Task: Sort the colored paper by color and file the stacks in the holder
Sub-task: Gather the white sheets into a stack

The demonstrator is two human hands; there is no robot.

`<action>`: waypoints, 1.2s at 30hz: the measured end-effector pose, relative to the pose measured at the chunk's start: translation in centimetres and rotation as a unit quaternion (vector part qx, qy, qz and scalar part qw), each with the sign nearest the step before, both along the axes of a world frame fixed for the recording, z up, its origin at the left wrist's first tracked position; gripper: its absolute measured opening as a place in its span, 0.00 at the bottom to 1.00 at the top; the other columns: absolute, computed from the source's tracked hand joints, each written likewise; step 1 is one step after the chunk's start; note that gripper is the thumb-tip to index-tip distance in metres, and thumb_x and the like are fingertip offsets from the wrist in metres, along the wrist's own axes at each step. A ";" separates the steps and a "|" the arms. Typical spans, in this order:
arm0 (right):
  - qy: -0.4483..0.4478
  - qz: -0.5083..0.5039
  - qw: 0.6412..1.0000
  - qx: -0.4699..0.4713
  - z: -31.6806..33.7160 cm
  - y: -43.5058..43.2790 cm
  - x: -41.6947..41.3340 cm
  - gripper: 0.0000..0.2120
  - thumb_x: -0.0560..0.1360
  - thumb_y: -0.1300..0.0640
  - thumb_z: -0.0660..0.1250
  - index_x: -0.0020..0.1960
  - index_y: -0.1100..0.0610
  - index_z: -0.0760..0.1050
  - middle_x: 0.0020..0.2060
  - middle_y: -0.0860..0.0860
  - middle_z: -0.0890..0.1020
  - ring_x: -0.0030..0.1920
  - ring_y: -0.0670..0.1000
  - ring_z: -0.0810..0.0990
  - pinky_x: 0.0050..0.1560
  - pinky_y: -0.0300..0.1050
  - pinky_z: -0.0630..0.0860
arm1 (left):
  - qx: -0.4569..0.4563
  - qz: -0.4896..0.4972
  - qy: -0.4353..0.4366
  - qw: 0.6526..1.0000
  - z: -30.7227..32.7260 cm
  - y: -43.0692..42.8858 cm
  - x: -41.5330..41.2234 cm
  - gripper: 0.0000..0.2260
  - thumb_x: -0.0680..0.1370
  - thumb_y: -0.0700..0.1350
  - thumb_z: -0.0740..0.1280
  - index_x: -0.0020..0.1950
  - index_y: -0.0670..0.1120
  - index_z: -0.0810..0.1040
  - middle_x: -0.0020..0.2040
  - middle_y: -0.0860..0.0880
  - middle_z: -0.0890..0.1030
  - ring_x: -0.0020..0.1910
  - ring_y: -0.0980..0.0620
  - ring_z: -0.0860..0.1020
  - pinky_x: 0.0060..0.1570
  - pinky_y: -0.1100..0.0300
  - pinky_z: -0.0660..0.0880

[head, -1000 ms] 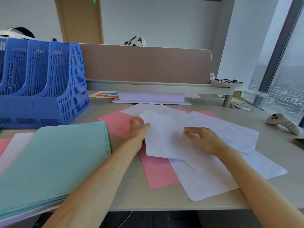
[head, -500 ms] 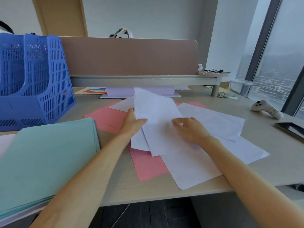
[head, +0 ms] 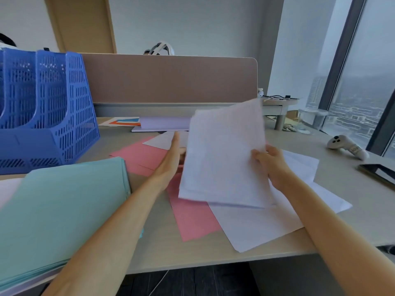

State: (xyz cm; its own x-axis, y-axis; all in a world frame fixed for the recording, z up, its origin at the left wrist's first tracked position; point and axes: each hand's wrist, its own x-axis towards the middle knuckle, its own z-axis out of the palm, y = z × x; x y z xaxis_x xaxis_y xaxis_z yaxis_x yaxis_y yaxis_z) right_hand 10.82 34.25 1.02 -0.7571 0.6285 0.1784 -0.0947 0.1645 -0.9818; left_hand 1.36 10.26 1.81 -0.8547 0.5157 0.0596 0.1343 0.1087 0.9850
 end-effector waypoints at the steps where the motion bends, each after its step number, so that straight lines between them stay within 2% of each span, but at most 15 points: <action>1: 0.006 -0.043 0.999 -0.029 0.2 0.7 0.1 0.04 0.77 0.66 0.62 0.44 0.63 0.75 0.34 0.54 0.75 0.34 0.52 0.72 0.33 0.39 0.68 | -0.015 -0.022 0.000 1.000 -0.1 0.2 0.1 0.36 0.78 0.67 0.38 0.52 0.51 0.82 0.46 0.55 0.85 0.48 0.56 0.80 0.53 0.57 0.69; 4: 0.004 -0.113 0.983 -0.144 0.0 2.8 -0.1 0.06 0.75 0.65 0.63 0.41 0.57 0.72 0.33 0.53 0.73 0.33 0.50 0.70 0.35 0.41 0.65 | -0.109 -0.061 0.063 0.990 -0.7 0.9 0.6 0.27 0.81 0.62 0.43 0.61 0.55 0.79 0.59 0.55 0.82 0.59 0.56 0.77 0.65 0.56 0.65; 7: -0.013 -0.121 0.974 -0.192 -0.8 3.6 -0.6 0.07 0.74 0.66 0.63 0.38 0.58 0.72 0.33 0.54 0.73 0.33 0.52 0.72 0.37 0.44 0.67 | -0.202 -0.111 0.088 0.969 -1.1 1.5 0.9 0.23 0.81 0.62 0.47 0.68 0.57 0.73 0.61 0.57 0.79 0.64 0.57 0.73 0.65 0.57 0.64; 10: -0.034 -0.125 0.978 -0.163 -1.3 3.4 -0.7 0.07 0.73 0.66 0.62 0.38 0.58 0.72 0.35 0.54 0.74 0.38 0.53 0.73 0.42 0.46 0.68 | -0.171 -0.147 0.084 0.971 -1.0 1.9 1.3 0.19 0.81 0.60 0.56 0.66 0.52 0.72 0.60 0.59 0.77 0.62 0.59 0.74 0.64 0.61 0.66; 12: -0.035 -0.132 0.980 -0.143 -1.4 3.1 -0.7 0.08 0.74 0.66 0.61 0.37 0.57 0.70 0.34 0.53 0.73 0.38 0.52 0.71 0.40 0.43 0.67 | -0.166 -0.164 0.113 0.966 -0.8 2.1 1.2 0.19 0.76 0.56 0.68 0.65 0.51 0.74 0.59 0.58 0.79 0.59 0.60 0.76 0.62 0.60 0.71; 15: -0.032 -0.129 0.982 -0.134 -1.5 3.0 -0.6 0.08 0.74 0.66 0.60 0.38 0.57 0.69 0.34 0.53 0.72 0.37 0.52 0.70 0.39 0.42 0.65 | -0.177 -0.129 0.090 0.972 -0.2 2.6 0.5 0.20 0.68 0.45 0.76 0.59 0.49 0.78 0.52 0.52 0.83 0.48 0.54 0.81 0.52 0.57 0.78; 16: -0.033 -0.130 0.982 -0.136 -1.5 3.0 -0.6 0.08 0.73 0.66 0.60 0.38 0.56 0.69 0.34 0.53 0.72 0.37 0.52 0.70 0.39 0.42 0.65 | -0.192 -0.104 0.073 0.973 0.0 2.9 0.3 0.22 0.66 0.45 0.77 0.59 0.48 0.78 0.48 0.51 0.83 0.42 0.51 0.81 0.44 0.57 0.79; 18: -0.040 -0.127 0.981 -0.140 -1.3 3.1 -0.5 0.08 0.73 0.66 0.61 0.37 0.57 0.69 0.33 0.53 0.71 0.36 0.52 0.69 0.38 0.43 0.65 | -0.228 -0.067 0.028 0.971 0.4 3.3 0.2 0.27 0.63 0.46 0.78 0.60 0.45 0.76 0.43 0.48 0.79 0.32 0.50 0.74 0.27 0.62 0.69; 20: -0.040 -0.117 0.982 -0.146 -1.2 3.3 -0.6 0.09 0.73 0.66 0.61 0.36 0.57 0.68 0.33 0.53 0.71 0.35 0.52 0.69 0.38 0.43 0.65 | -0.256 -0.069 -0.016 0.964 0.4 3.7 0.2 0.27 0.63 0.47 0.79 0.58 0.43 0.74 0.43 0.47 0.74 0.30 0.51 0.68 0.23 0.63 0.61; 24: -0.030 -0.107 0.984 -0.136 -0.8 3.7 -0.7 0.05 0.73 0.65 0.61 0.41 0.56 0.71 0.36 0.54 0.72 0.38 0.51 0.69 0.38 0.42 0.62 | -0.229 -0.075 -0.043 0.970 1.0 3.2 0.8 0.09 0.71 0.38 0.74 0.46 0.42 0.75 0.40 0.49 0.74 0.27 0.54 0.64 0.22 0.65 0.55; 27: -0.039 -0.121 0.988 -0.091 -0.2 3.6 0.0 0.06 0.72 0.66 0.61 0.39 0.57 0.71 0.33 0.54 0.71 0.35 0.51 0.68 0.33 0.40 0.61 | -0.178 -0.041 -0.049 0.982 1.5 1.2 0.0 0.05 0.74 0.35 0.68 0.45 0.44 0.76 0.35 0.50 0.71 0.28 0.54 0.62 0.21 0.65 0.55; 30: -0.065 -0.111 0.992 -0.011 -0.3 3.4 0.8 0.07 0.72 0.67 0.60 0.37 0.59 0.70 0.32 0.54 0.72 0.34 0.52 0.70 0.29 0.38 0.64 | -0.193 -0.024 -0.042 0.980 1.4 -0.8 -0.6 0.04 0.74 0.35 0.64 0.41 0.43 0.73 0.30 0.48 0.66 0.24 0.53 0.60 0.24 0.65 0.54; 32: -0.139 -0.108 0.980 0.096 -0.8 3.1 1.3 0.05 0.73 0.63 0.61 0.48 0.61 0.73 0.40 0.56 0.76 0.43 0.57 0.76 0.38 0.44 0.71 | -0.193 -0.018 -0.062 0.979 1.2 -1.5 -0.5 0.07 0.75 0.37 0.63 0.36 0.44 0.72 0.29 0.48 0.66 0.24 0.51 0.61 0.26 0.64 0.56; 34: -0.224 -0.107 0.946 0.207 -1.2 2.3 1.5 0.12 0.74 0.59 0.61 0.57 0.60 0.70 0.48 0.56 0.77 0.51 0.60 0.77 0.45 0.47 0.71 | -0.192 -0.002 -0.099 0.976 1.1 -1.7 -0.1 0.10 0.75 0.40 0.63 0.34 0.46 0.71 0.28 0.48 0.68 0.24 0.51 0.64 0.26 0.64 0.61; 36: -0.243 -0.087 0.933 0.251 -1.3 1.4 1.2 0.15 0.74 0.57 0.62 0.59 0.59 0.68 0.50 0.56 0.77 0.53 0.60 0.77 0.46 0.47 0.70 | -0.184 -0.003 -0.141 0.973 1.2 -1.2 0.3 0.10 0.78 0.50 0.63 0.41 0.46 0.76 0.33 0.49 0.74 0.28 0.52 0.70 0.27 0.65 0.68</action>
